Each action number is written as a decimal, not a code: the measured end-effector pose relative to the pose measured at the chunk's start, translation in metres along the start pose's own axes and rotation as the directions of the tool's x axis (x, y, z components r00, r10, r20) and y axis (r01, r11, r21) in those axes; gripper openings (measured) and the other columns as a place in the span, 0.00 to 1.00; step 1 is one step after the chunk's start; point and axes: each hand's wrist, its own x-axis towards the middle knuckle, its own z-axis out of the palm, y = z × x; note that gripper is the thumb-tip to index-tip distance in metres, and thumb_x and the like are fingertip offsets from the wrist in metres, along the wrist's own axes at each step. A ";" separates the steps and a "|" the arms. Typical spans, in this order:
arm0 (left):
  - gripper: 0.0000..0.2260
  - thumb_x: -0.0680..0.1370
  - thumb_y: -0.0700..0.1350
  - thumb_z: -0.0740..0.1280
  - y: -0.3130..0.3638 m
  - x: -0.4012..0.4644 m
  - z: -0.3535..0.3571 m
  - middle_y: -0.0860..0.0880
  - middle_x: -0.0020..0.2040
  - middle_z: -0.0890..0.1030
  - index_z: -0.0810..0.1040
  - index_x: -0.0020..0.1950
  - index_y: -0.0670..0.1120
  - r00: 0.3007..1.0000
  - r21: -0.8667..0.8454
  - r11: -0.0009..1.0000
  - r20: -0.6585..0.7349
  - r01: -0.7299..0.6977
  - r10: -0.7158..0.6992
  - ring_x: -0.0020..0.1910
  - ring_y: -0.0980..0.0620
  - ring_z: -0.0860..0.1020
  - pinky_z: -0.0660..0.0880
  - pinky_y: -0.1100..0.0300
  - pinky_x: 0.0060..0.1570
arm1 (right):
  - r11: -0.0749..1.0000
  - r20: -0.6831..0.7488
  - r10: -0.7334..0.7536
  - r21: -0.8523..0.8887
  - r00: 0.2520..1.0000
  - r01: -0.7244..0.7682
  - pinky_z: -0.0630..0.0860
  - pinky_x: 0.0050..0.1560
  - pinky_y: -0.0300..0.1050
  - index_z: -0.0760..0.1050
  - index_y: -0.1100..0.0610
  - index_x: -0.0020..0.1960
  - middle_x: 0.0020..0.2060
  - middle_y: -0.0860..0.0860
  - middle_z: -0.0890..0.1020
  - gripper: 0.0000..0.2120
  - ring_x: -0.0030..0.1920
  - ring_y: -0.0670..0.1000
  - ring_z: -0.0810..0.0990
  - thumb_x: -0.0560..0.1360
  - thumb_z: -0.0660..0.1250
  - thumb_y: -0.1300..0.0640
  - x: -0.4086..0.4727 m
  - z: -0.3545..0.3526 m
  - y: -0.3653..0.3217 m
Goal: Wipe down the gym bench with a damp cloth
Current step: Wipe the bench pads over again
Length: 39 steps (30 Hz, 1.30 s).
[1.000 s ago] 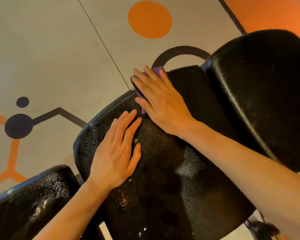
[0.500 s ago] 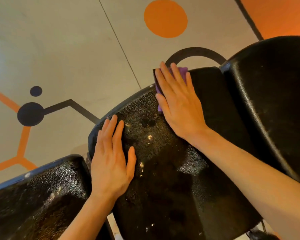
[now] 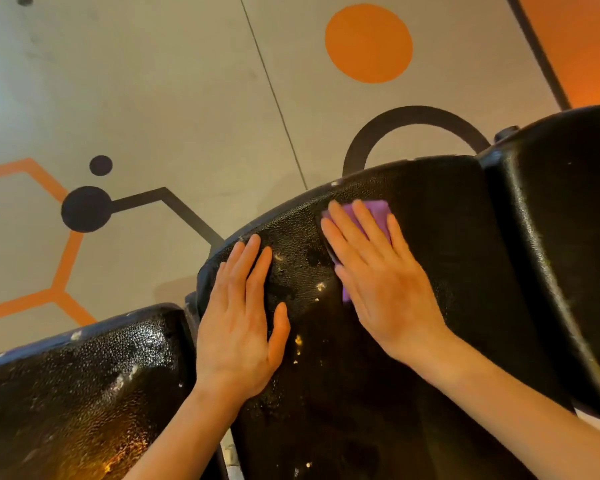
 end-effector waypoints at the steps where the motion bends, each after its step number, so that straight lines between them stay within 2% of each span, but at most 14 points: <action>1: 0.29 0.78 0.53 0.56 0.000 0.000 0.000 0.47 0.79 0.55 0.57 0.78 0.45 1.000 0.002 1.000 -0.003 -0.006 0.006 0.79 0.53 0.48 0.49 0.57 0.78 | 0.999 0.039 -0.043 -0.002 0.998 0.043 0.53 0.76 0.56 0.53 0.55 0.78 0.78 0.52 0.54 0.26 0.78 0.54 0.49 0.81 0.52 0.54 -0.032 0.000 0.000; 4: 0.29 0.78 0.52 0.57 -0.001 -0.001 0.000 0.46 0.79 0.56 0.57 0.77 0.44 1.000 0.012 1.000 -0.017 -0.017 0.017 0.79 0.51 0.51 0.53 0.53 0.77 | 0.996 0.121 -0.071 0.056 0.990 0.065 0.59 0.73 0.59 0.54 0.53 0.78 0.78 0.50 0.55 0.27 0.78 0.53 0.51 0.80 0.53 0.51 -0.069 -0.005 0.001; 8: 0.29 0.79 0.52 0.57 -0.001 -0.001 0.002 0.47 0.79 0.56 0.58 0.78 0.43 1.000 0.007 1.000 -0.022 -0.011 0.011 0.80 0.50 0.51 0.51 0.53 0.78 | 0.997 -0.026 0.066 0.050 0.997 -0.064 0.51 0.76 0.58 0.52 0.55 0.78 0.78 0.51 0.54 0.26 0.78 0.54 0.49 0.82 0.50 0.49 0.035 -0.005 -0.018; 10: 0.29 0.78 0.52 0.57 -0.001 -0.001 0.003 0.47 0.79 0.55 0.58 0.78 0.43 1.000 0.012 1.000 -0.017 -0.014 0.014 0.80 0.50 0.51 0.49 0.54 0.78 | 0.996 -0.053 0.083 0.027 0.995 -0.081 0.50 0.77 0.57 0.52 0.56 0.78 0.78 0.53 0.53 0.25 0.78 0.55 0.49 0.83 0.49 0.50 0.048 -0.003 -0.023; 14: 0.29 0.78 0.51 0.57 0.000 -0.001 0.003 0.46 0.79 0.55 0.58 0.78 0.43 0.999 0.007 1.000 -0.030 -0.021 0.021 0.80 0.50 0.51 0.50 0.53 0.78 | 1.000 0.093 0.000 0.026 0.996 -0.002 0.56 0.74 0.56 0.53 0.55 0.78 0.78 0.51 0.53 0.26 0.78 0.52 0.48 0.81 0.51 0.50 -0.067 0.000 -0.028; 16: 0.29 0.78 0.51 0.57 0.000 -0.001 0.002 0.46 0.79 0.56 0.58 0.78 0.43 0.999 0.005 1.000 -0.038 -0.017 0.017 0.80 0.50 0.51 0.51 0.52 0.78 | 0.998 0.133 -0.017 0.069 0.991 0.008 0.57 0.73 0.56 0.53 0.53 0.78 0.78 0.50 0.54 0.26 0.78 0.51 0.49 0.81 0.52 0.49 -0.092 -0.001 -0.026; 20: 0.29 0.79 0.51 0.57 -0.001 -0.002 0.002 0.46 0.79 0.55 0.58 0.78 0.42 0.999 0.029 0.999 -0.036 -0.029 0.030 0.80 0.49 0.51 0.51 0.52 0.78 | 0.993 -0.034 0.103 0.054 0.994 -0.101 0.51 0.76 0.56 0.52 0.56 0.78 0.78 0.52 0.53 0.25 0.78 0.53 0.50 0.83 0.50 0.51 0.014 -0.002 -0.026; 22: 0.29 0.79 0.51 0.57 -0.001 -0.002 0.003 0.45 0.79 0.56 0.58 0.78 0.42 0.998 0.043 0.998 -0.040 -0.040 0.042 0.80 0.48 0.52 0.51 0.51 0.78 | 0.989 -0.057 0.144 0.043 0.988 -0.141 0.50 0.77 0.56 0.51 0.57 0.78 0.78 0.53 0.53 0.25 0.78 0.54 0.49 0.83 0.49 0.51 0.038 -0.003 -0.028; 27: 0.29 0.79 0.50 0.58 -0.001 -0.002 0.002 0.45 0.79 0.56 0.58 0.78 0.42 0.998 0.027 0.999 -0.044 -0.037 0.038 0.79 0.48 0.52 0.53 0.51 0.78 | 0.999 0.115 -0.044 0.033 0.992 0.040 0.54 0.75 0.54 0.52 0.55 0.78 0.78 0.50 0.52 0.26 0.78 0.52 0.48 0.82 0.52 0.50 -0.097 -0.001 -0.041; 29: 0.29 0.79 0.50 0.58 -0.001 -0.003 0.002 0.45 0.79 0.56 0.58 0.78 0.42 0.998 0.028 0.999 -0.051 -0.037 0.039 0.79 0.47 0.53 0.54 0.50 0.77 | 0.996 0.098 -0.071 0.062 0.993 0.065 0.52 0.76 0.53 0.54 0.54 0.78 0.78 0.49 0.54 0.26 0.78 0.51 0.49 0.81 0.52 0.50 -0.094 0.004 -0.029; 32: 0.28 0.79 0.50 0.58 -0.002 -0.003 0.002 0.44 0.79 0.57 0.58 0.78 0.42 0.997 0.032 0.998 -0.060 -0.044 0.046 0.79 0.46 0.53 0.52 0.52 0.78 | 0.986 -0.030 0.161 0.050 0.986 -0.160 0.50 0.77 0.55 0.52 0.56 0.78 0.78 0.52 0.54 0.25 0.78 0.53 0.49 0.83 0.50 0.50 -0.008 0.001 -0.018; 34: 0.28 0.79 0.50 0.59 -0.002 -0.003 0.003 0.44 0.79 0.57 0.58 0.78 0.42 0.997 0.045 0.998 -0.063 -0.049 0.052 0.79 0.46 0.54 0.50 0.53 0.78 | 0.966 -0.055 0.251 0.079 0.966 -0.247 0.49 0.77 0.55 0.52 0.57 0.78 0.78 0.53 0.54 0.25 0.78 0.53 0.49 0.83 0.49 0.51 0.018 -0.003 -0.014; 37: 0.28 0.79 0.49 0.59 -0.001 -0.003 0.002 0.44 0.79 0.56 0.58 0.78 0.42 0.996 0.042 0.998 -0.073 -0.045 0.048 0.79 0.47 0.53 0.51 0.53 0.78 | 0.982 0.016 0.191 -0.005 0.982 -0.191 0.52 0.76 0.56 0.50 0.57 0.78 0.78 0.53 0.52 0.25 0.78 0.53 0.46 0.83 0.47 0.51 -0.052 0.003 -0.021; 39: 0.28 0.79 0.49 0.59 0.000 -0.003 0.002 0.44 0.79 0.57 0.58 0.77 0.42 0.997 0.037 0.999 -0.074 -0.035 0.037 0.79 0.46 0.53 0.52 0.52 0.78 | 0.987 0.098 0.156 0.007 0.983 -0.158 0.53 0.75 0.54 0.51 0.55 0.78 0.77 0.52 0.55 0.26 0.78 0.52 0.46 0.82 0.48 0.49 -0.116 0.000 -0.030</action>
